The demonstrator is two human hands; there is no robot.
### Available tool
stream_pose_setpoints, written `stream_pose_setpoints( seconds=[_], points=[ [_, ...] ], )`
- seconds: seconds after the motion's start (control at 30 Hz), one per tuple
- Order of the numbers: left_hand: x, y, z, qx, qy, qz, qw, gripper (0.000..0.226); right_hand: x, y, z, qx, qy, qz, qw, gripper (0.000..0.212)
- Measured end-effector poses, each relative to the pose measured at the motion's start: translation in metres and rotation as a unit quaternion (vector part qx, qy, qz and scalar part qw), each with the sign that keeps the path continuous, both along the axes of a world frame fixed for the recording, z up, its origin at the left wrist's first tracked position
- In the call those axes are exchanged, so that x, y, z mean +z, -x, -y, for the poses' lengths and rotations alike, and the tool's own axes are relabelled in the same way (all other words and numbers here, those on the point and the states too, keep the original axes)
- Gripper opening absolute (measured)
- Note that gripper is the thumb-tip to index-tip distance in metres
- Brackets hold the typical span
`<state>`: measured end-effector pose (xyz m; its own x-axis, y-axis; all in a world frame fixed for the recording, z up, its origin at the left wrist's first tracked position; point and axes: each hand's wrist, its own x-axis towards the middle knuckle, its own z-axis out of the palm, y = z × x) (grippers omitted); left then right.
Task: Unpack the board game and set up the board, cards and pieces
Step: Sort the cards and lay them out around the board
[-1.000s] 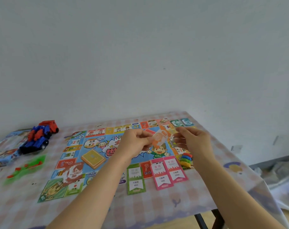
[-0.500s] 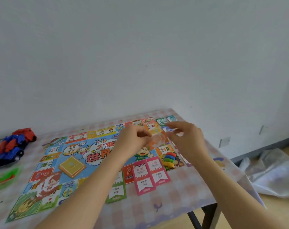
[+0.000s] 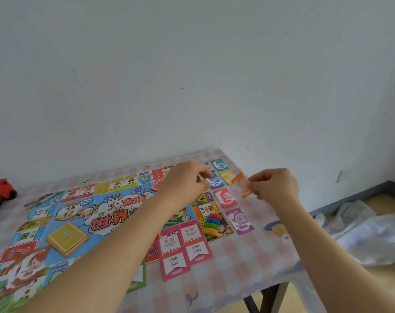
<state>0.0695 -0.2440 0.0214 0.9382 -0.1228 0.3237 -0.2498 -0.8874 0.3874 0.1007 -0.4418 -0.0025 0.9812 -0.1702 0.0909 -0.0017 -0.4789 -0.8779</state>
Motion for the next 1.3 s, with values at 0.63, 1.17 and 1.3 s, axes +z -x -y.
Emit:
stream_pose_setpoints(
  seconds=[0.63,1.17,1.3],
  points=[
    [-0.008,0.004,-0.016,0.005,0.018,-0.012,1.0,0.012,-0.019,-0.014,-0.006,-0.028,0.086,0.003,0.996,0.007],
    [0.01,0.118,-0.16,0.196,0.061,-0.094,0.974,0.011,0.01,0.101,-0.201,0.321,0.191,0.084,0.924,0.02],
    [0.015,0.156,-0.196,0.304,-0.009,-0.134,0.943,0.014,0.008,0.122,-0.241,0.367,0.2,0.074,0.905,0.021]
  ],
)
